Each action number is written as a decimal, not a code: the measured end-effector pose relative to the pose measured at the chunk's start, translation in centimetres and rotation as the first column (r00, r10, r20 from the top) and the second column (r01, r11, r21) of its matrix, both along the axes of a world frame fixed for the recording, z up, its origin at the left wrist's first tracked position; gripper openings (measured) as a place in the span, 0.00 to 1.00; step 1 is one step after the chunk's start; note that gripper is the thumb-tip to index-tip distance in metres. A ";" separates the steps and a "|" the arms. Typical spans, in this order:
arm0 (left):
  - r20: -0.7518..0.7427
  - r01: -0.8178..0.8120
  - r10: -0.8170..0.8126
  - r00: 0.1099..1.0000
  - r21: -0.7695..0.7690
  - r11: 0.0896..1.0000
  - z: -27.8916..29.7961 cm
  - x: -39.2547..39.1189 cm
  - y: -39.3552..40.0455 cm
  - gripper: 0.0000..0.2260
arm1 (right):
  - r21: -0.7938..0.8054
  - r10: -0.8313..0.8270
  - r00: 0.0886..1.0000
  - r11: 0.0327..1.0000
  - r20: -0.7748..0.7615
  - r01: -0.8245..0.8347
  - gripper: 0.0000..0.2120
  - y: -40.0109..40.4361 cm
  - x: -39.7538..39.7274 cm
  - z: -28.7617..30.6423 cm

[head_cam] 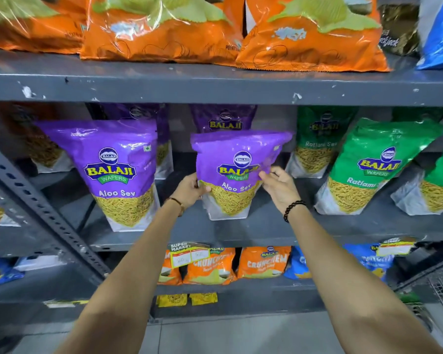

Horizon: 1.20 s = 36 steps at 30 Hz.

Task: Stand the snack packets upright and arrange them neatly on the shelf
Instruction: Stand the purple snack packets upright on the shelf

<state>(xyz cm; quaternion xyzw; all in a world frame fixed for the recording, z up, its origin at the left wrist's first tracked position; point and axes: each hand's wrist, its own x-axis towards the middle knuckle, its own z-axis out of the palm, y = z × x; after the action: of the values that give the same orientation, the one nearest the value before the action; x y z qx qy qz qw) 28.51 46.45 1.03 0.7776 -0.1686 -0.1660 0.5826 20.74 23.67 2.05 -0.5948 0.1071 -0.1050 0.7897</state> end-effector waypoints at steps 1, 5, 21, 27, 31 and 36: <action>0.026 -0.021 0.021 0.999 -0.005 1.000 -0.3 0.0 0.1 0.12 | -0.009 0.003 0.999 1.000 -0.034 -0.003 0.09 -0.2 0.0 -0.6; 0.004 -0.004 0.004 1.000 -0.006 1.000 -1.6 -0.6 0.0 0.18 | -0.079 0.102 0.977 0.990 -0.185 -0.119 0.20 -0.9 -0.6 -2.9; -0.006 -0.219 0.223 0.975 0.176 0.960 -5.0 -4.7 -1.1 0.21 | -0.402 0.102 0.926 0.880 -0.363 -0.255 0.34 2.0 -0.7 -5.9; -0.001 -0.223 0.228 0.974 0.200 0.954 -5.0 -5.5 -0.8 0.22 | -0.464 0.079 0.926 0.848 -0.368 -0.257 0.35 2.2 -1.5 -6.4; -0.010 -0.223 0.230 0.973 0.206 0.953 -4.8 -6.0 -0.8 0.22 | -0.473 0.071 0.928 0.844 -0.367 -0.252 0.35 2.3 -1.9 -6.4; -0.015 -0.215 0.224 0.974 0.220 0.951 -4.7 -6.3 -0.7 0.23 | -0.477 0.058 0.927 0.845 -0.371 -0.244 0.35 2.4 -2.3 -6.3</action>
<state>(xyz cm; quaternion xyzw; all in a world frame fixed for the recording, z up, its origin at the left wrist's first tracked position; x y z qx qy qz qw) 22.18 45.74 -3.66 0.8469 -0.0502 -0.1331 0.5123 18.46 26.06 -4.28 -0.7996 0.1630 0.0387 0.5767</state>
